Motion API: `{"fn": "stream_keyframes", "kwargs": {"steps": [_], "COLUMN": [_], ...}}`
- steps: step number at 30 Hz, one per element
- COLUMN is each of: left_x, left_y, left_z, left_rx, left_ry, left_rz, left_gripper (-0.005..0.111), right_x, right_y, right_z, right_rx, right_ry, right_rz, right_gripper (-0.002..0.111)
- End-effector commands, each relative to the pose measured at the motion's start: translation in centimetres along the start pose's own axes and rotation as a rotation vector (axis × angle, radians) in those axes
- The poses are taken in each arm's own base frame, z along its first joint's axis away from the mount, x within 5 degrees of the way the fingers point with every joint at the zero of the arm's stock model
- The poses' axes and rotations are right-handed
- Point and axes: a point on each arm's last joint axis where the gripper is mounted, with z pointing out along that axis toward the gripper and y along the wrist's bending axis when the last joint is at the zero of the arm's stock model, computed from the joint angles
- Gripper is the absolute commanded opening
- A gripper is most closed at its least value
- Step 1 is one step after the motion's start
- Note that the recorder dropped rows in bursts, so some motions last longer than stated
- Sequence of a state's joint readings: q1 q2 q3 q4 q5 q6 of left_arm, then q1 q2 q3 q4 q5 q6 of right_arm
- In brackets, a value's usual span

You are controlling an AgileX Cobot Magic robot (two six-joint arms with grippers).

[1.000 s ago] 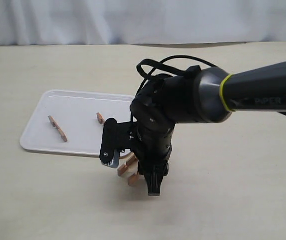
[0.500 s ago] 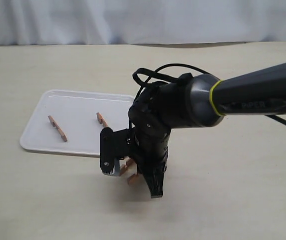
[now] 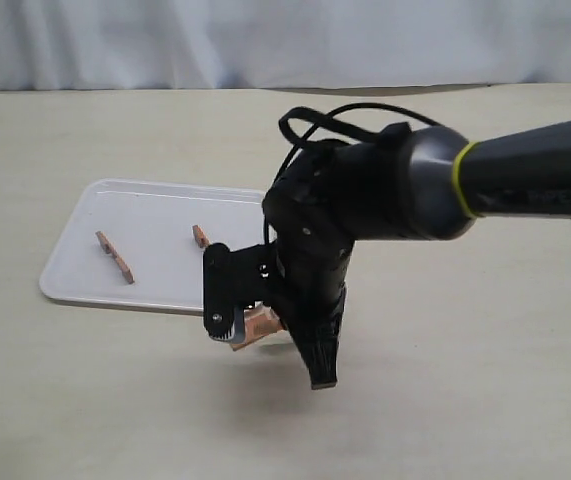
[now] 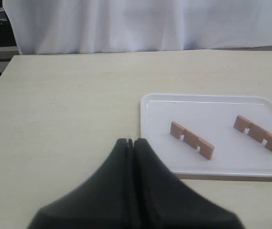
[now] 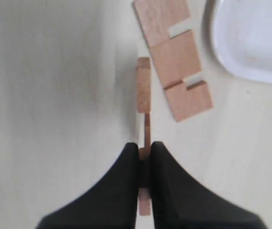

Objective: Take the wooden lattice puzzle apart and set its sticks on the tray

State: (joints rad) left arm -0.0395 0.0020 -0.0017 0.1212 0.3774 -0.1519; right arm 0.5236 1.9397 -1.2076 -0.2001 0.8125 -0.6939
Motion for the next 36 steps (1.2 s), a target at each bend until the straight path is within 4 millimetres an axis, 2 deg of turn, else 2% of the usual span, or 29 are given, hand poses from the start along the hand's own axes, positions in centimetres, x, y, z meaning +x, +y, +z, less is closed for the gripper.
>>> {"fn": "stream_keyframes", "kwargs": {"steps": [1,6,11,18,23,25,31,33,36], "left_x": [-0.1,-0.1,-0.1,-0.1,-0.1,-0.1,-0.1,-0.1,-0.1], "left_y": [-0.1,-0.1,-0.1,-0.1,-0.1,-0.1,-0.1,-0.1,-0.1], "left_z": [0.0,0.0,0.0,0.0,0.0,0.0,0.0,0.0,0.0], "left_rx": [0.011,0.011,0.011,0.011,0.011,0.011,0.011,0.011,0.011], "left_ry": [-0.017,-0.017,-0.017,-0.017,-0.017,-0.017,-0.017,-0.017,-0.017], "left_rz": [0.003,0.003,0.003,0.003,0.003,0.003,0.003,0.003,0.003], "left_gripper": [0.000,0.000,0.000,0.000,0.000,0.000,0.000,0.000,0.000], "right_x": [-0.3,-1.8,-3.0,-2.4,-2.1,-2.1,-2.2,-2.2,-2.0], "right_y": [-0.7,-2.4,-4.5,-8.2,-8.6,-8.5,-8.6,-8.5,-8.1], "right_z": [-3.5,-5.4,-5.0,-2.1,0.4,0.8,0.2,-0.6,-2.6], "right_rx": [0.122,0.283,0.353,0.284,0.251,0.243,0.242,0.247,0.254], "right_ry": [-0.139,-0.394,-0.572,-0.539,-0.468,-0.464,-0.486,-0.488,-0.477], "right_rz": [0.039,0.219,0.429,0.751,0.786,0.802,0.834,0.830,0.826], "right_gripper": [0.005,0.005,0.005,0.005,0.005,0.013,0.048,0.053,0.053]}}
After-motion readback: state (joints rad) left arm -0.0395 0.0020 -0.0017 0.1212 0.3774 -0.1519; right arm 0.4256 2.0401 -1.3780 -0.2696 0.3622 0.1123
